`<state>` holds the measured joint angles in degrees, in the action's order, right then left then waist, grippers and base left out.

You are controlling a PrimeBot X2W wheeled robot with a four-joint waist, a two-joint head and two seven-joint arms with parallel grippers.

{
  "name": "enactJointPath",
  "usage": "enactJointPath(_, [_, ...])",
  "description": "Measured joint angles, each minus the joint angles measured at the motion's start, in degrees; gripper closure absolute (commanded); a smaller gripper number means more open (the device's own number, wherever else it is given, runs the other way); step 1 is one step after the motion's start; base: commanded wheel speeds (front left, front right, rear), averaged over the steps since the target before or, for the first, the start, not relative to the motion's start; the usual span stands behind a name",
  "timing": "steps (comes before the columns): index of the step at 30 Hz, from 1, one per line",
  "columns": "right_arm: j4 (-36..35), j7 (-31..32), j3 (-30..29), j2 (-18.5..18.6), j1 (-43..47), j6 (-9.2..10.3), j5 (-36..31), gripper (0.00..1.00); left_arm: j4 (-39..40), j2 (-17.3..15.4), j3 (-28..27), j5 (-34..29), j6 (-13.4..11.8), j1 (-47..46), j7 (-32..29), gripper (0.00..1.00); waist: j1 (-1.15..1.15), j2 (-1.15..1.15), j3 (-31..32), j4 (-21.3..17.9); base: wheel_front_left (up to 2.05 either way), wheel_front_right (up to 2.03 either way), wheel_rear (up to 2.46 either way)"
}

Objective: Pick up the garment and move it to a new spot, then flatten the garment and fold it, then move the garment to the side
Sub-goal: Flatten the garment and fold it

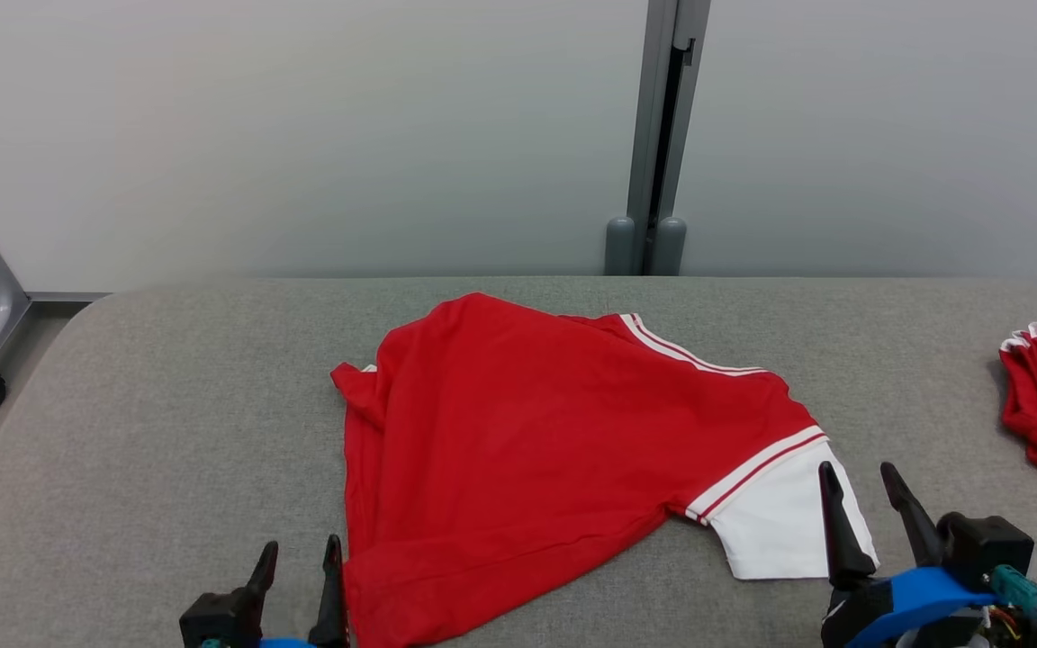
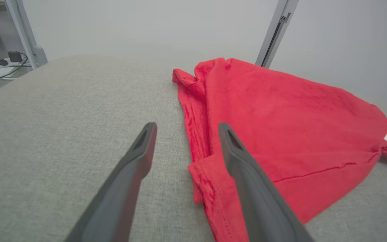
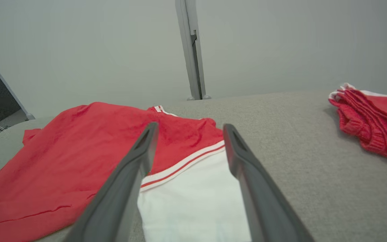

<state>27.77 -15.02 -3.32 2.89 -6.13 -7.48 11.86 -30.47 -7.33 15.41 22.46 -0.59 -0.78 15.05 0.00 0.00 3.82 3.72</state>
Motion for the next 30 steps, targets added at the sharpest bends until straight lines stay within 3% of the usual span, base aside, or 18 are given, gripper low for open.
enactJointPath(6, [-3.25, -0.01, 1.68, 0.0, 0.25, -0.01, -6.15, 0.0, 3.68, 1.92, -3.28, -4.28, -1.63, -0.38, 0.01, 0.0, 0.0, 0.0, 0.17, -1.25, 0.0, 0.0, 0.0])
enactJointPath(17, [-1.67, -0.01, 2.63, 0.0, 1.93, -0.01, -8.69, 0.0, 3.32, 3.97, -5.13, -7.05, 0.18, 2.77, 0.01, 0.0, 0.0, 0.0, 0.58, -1.9, 0.0, 0.0, 0.0])
enactJointPath(23, [-0.92, -0.01, 2.7, 0.0, 1.92, -0.01, -8.13, 0.0, 1.67, 4.21, -5.44, -7.31, 1.97, 2.78, 0.01, 0.0, 0.0, 0.0, 0.25, -1.77, 0.0, 0.0, 0.0])
enactJointPath(30, [0.11, -0.01, 2.75, 0.0, 1.89, -0.01, -6.9, 0.0, -4.64, 4.37, -2.42, -0.59, 5.44, 2.67, 0.01, 0.0, 0.0, 0.0, -0.7, -1.82, 0.0, 0.0, 0.0])
